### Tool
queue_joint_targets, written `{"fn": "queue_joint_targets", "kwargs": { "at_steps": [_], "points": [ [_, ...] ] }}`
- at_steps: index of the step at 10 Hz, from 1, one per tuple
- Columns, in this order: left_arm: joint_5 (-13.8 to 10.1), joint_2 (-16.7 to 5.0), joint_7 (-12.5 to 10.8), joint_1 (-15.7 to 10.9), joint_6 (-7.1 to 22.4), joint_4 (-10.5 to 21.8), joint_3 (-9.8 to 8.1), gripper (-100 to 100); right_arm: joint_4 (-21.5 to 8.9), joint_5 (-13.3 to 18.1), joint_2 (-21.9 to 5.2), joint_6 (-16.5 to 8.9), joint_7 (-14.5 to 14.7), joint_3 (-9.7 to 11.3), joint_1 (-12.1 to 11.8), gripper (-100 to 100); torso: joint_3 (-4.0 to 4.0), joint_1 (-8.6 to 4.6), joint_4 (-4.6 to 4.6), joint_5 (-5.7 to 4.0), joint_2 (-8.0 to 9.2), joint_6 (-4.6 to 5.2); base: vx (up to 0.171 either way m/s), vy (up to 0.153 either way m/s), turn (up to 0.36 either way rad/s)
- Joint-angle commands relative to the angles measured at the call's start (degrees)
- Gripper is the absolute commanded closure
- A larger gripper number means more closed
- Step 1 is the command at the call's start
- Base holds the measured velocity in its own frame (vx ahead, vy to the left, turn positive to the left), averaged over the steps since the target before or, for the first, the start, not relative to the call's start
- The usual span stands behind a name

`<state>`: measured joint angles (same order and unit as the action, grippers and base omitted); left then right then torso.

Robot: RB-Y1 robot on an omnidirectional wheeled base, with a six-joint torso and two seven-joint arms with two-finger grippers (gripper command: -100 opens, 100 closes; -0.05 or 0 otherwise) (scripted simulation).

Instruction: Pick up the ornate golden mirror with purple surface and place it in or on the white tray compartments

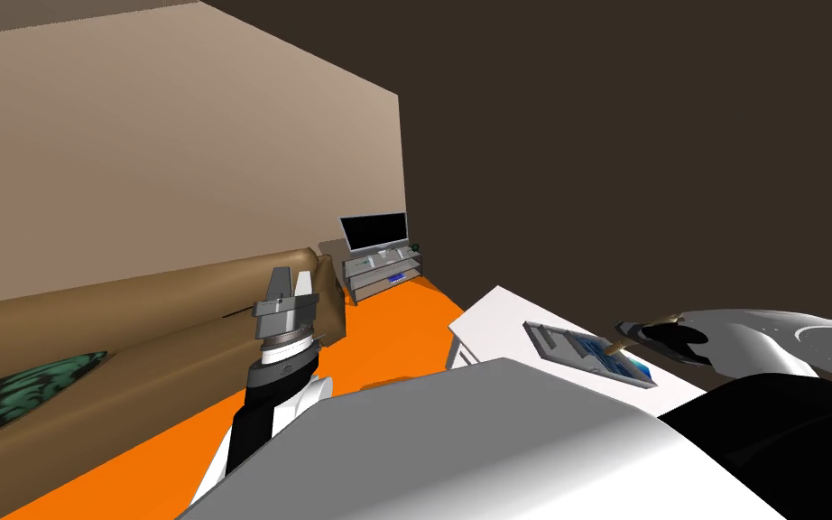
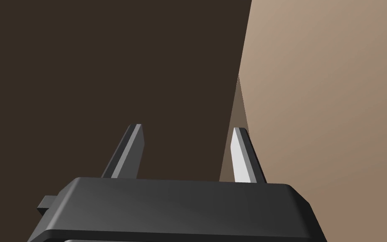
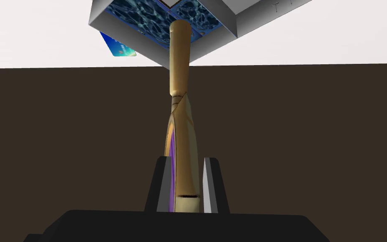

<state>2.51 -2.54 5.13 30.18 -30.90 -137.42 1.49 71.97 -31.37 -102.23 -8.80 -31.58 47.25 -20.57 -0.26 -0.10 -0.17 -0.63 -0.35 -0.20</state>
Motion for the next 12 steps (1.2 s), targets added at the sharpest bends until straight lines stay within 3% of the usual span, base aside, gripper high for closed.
{"fn": "queue_joint_targets", "kwargs": {
  "at_steps": [1, 2, 3, 7, 8, 9, 11, 12],
  "points": [
    [0.0, 0.0, 0.0, 0.0, 0.0, 0.0, 0.00, 0, 0.6, 0.6, -1.9, -0.1, -1.9, -0.3, -0.3, 100, 0.00, 0.00, 0.00, 0.00, 0.00, 0.00, 0.052, -0.050, 0.145],
    [0.0, 0.0, 0.0, 0.0, 0.0, 0.0, 0.00, 0, 0.3, 0.7, -1.0, -0.1, -1.3, -0.5, -0.5, 100, 0.04, 0.05, 0.02, 0.03, 0.07, 0.01, 0.024, -0.028, 0.048],
    [0.0, 0.0, 0.0, 0.0, 0.0, 0.0, 0.00, 0, 0.3, 0.8, -1.2, 0.0, -1.6, -0.6, -0.4, -100, 0.12, 0.13, 0.03, -0.01, 0.23, 0.14, 0.008, -0.006, 0.002],
    [0.0, 0.0, 0.0, 0.0, 0.0, 0.0, 0.00, 0, 0.3, 0.8, -1.2, 0.0, -1.6, -0.6, -0.4, -100, 0.26, 0.25, 0.09, 0.03, 0.45, 0.17, 0.000, 0.000, 0.000],
    [0.0, 0.0, 0.0, 0.0, 0.0, 0.0, 0.00, 0, 0.3, 0.8, -1.2, 0.0, -1.6, -0.6, -0.4, 0, 0.27, 0.25, 0.09, 0.03, 0.46, 0.17, 0.000, 0.000, 0.000],
    [0.0, 0.0, 0.0, 0.0, 0.0, 0.0, 0.00, 0, 2.1, -0.1, -3.8, 0.2, -2.6, 0.1, -0.4, -100, 0.27, 0.26, 0.09, 0.03, 0.46, 0.17, -0.016, -0.009, 0.003],
    [0.0, 0.0, 0.0, 0.0, 0.0, 0.0, 0.00, 0, 2.1, -0.1, -3.8, 0.2, -2.6, 0.1, -0.4, -100, 0.30, 0.23, 0.11, 0.03, 0.52, 0.16, -0.014, -0.008, 0.003],
    [0.0, 0.0, 0.0, 0.0, 0.0, 0.0, 0.00, 0, 3.9, -1.0, -6.5, 0.4, -3.6, 0.8, -0.4, -100, 0.30, 0.24, 0.11, 0.02, 0.51, 0.17, -0.014, -0.007, 0.001]
  ]
}}
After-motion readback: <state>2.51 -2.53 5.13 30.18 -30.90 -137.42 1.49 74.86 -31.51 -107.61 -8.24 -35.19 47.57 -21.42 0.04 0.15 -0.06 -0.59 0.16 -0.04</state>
